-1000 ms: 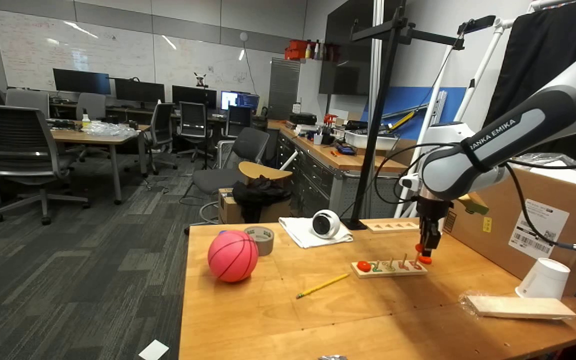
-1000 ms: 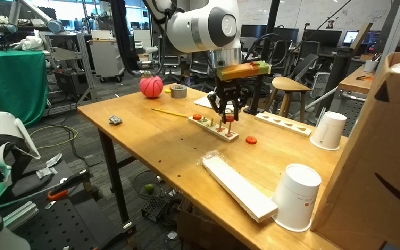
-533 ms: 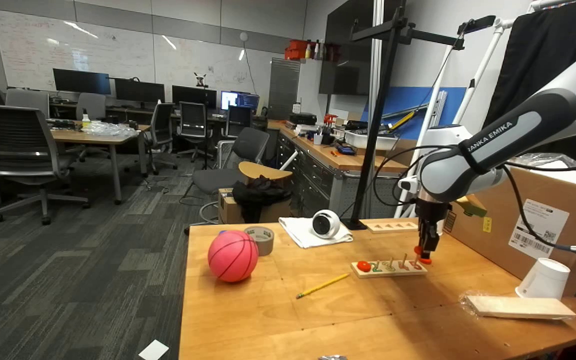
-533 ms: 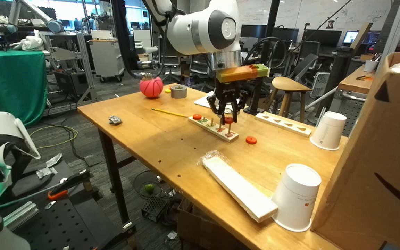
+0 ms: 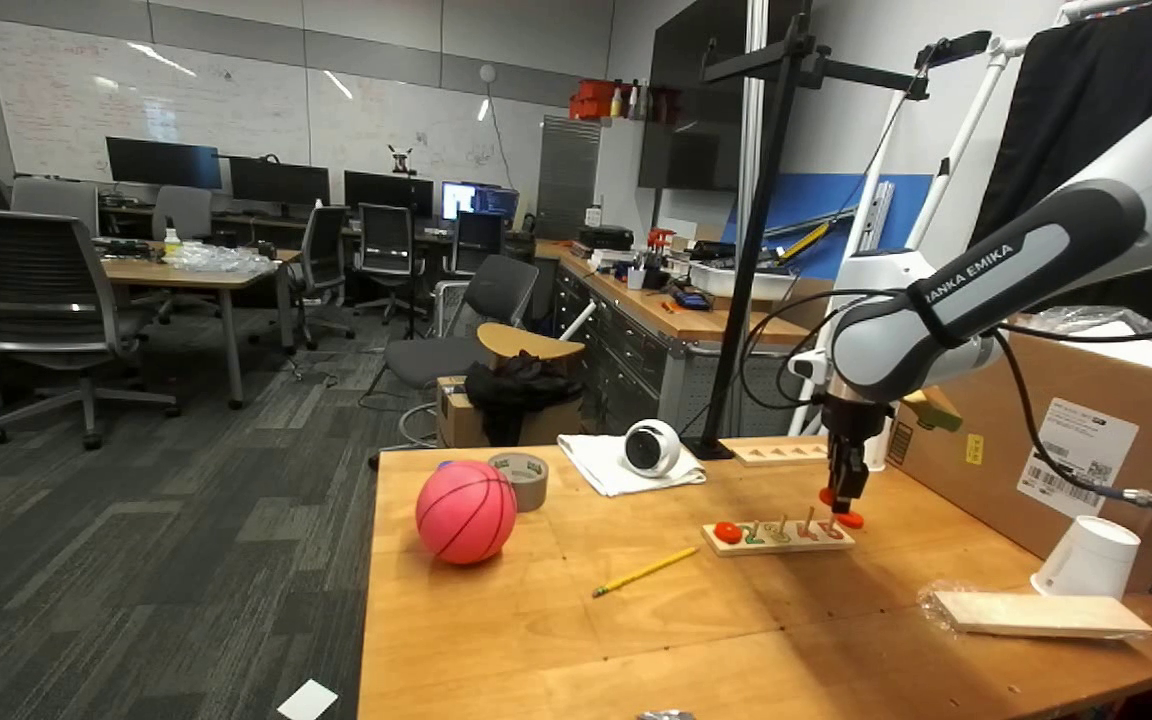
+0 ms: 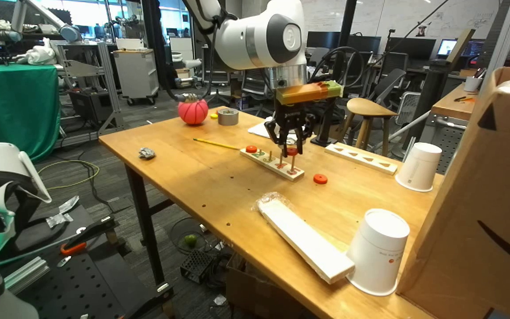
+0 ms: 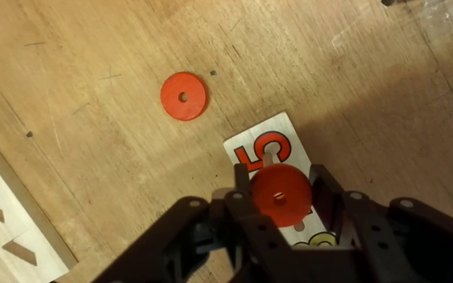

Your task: Place the right and left stacks of orange round blocks in the first right position on the wooden board, respectively.

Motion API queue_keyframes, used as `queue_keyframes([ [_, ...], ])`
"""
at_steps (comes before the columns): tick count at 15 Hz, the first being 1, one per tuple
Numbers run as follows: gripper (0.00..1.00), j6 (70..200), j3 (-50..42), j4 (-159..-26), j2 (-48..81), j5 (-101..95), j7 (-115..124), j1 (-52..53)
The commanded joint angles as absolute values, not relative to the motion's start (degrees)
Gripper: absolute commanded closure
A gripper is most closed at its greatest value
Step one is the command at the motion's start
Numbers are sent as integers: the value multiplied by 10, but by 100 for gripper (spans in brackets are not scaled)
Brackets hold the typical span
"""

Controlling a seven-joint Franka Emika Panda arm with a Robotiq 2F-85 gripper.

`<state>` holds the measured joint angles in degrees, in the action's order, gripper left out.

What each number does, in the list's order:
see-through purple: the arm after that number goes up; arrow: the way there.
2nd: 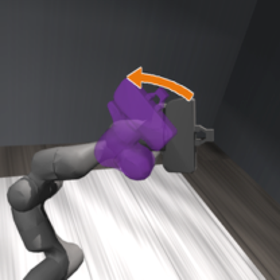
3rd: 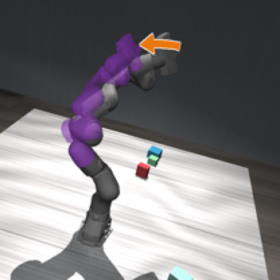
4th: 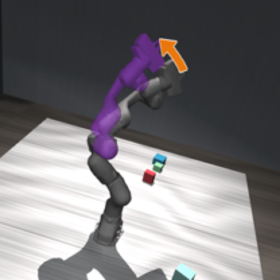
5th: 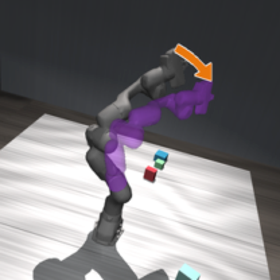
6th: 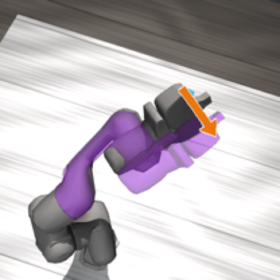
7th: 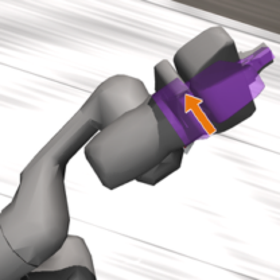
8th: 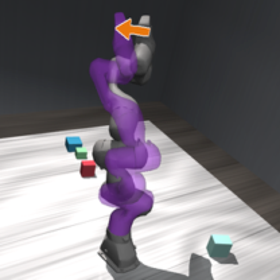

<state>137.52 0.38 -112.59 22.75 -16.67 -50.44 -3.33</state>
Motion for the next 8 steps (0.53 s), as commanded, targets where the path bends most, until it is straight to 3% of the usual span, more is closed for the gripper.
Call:
queue_keyframes([
  [1, 83, 1362, -3, -1094, 247, -177, -502, -38],
  [8, 83, 1353, -6, -1093, 243, -166, -507, -52],
])
